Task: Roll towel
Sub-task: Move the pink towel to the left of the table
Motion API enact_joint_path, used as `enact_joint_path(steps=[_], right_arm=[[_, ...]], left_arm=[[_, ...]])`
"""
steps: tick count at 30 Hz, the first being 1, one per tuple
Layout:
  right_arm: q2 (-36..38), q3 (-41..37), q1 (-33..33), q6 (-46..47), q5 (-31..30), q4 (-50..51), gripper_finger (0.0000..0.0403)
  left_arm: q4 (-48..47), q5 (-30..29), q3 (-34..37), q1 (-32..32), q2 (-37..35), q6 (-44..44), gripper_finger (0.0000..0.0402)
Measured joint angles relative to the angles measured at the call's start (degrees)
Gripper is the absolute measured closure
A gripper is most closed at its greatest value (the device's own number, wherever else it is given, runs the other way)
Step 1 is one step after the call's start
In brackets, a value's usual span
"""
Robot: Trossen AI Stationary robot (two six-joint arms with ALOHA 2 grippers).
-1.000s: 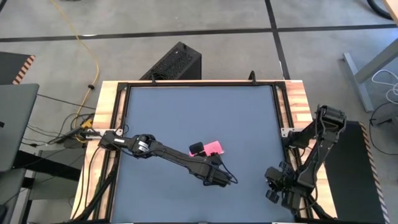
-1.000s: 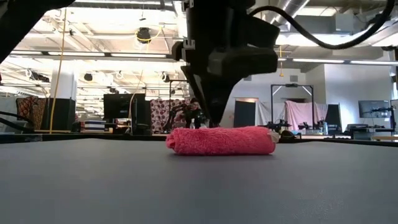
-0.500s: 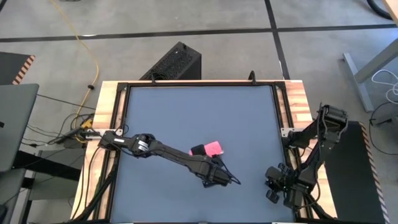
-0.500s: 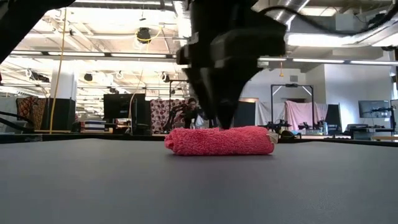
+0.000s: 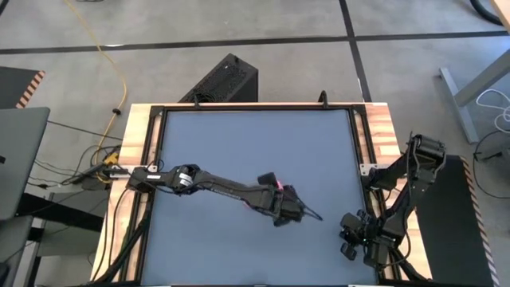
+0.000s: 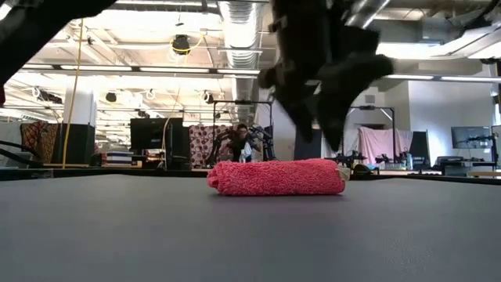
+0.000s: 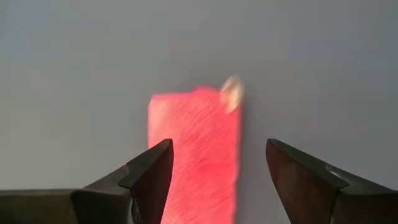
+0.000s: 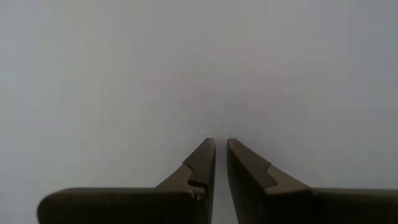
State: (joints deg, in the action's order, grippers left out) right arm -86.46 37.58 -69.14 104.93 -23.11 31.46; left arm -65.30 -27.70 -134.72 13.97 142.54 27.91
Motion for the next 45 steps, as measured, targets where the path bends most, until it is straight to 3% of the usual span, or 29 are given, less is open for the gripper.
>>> enact_joint_path(steps=[3,11,16,23,32,36,42,45], right_arm=[[0.0,0.0,-0.6,1.15,-0.02,-0.02,0.0335],[-0.04,0.0,-0.85,1.59,-0.15,-0.07,0.0335],[-0.07,0.0,-0.83,1.72,-0.68,-0.11,0.0335],[-0.07,-0.02,-0.83,1.74,-0.79,-0.1,0.0335],[-0.07,-0.02,-0.83,1.72,-0.79,-0.2,0.0335],[-0.07,-0.01,-0.83,1.72,-0.79,-0.22,0.0335],[-0.04,0.0,-0.83,2.89,-0.66,-0.22,0.0335],[-0.04,0.0,-0.83,3.08,-0.63,-0.22,0.0335]], left_arm=[[-3.92,3.91,0.05,-1.89,0.09,0.76,0.0156],[-6.03,7.32,0.33,-3.36,0.08,1.05,0.0156],[-7.4,9.07,4.26,-3.01,0.18,3.64,0.0156],[-5.1,11.33,11.97,-2.95,-0.47,6.09,0.0156],[0.38,14.35,14.65,-3.24,-0.5,8.27,0.0165],[0.83,13.41,14.67,-3.5,-0.37,9.4,0.0217],[0.94,12.96,14.73,-3.77,-0.35,8.57,0.0366],[0.3,11.64,14.34,-3.74,-0.37,8.69,0.0386]])
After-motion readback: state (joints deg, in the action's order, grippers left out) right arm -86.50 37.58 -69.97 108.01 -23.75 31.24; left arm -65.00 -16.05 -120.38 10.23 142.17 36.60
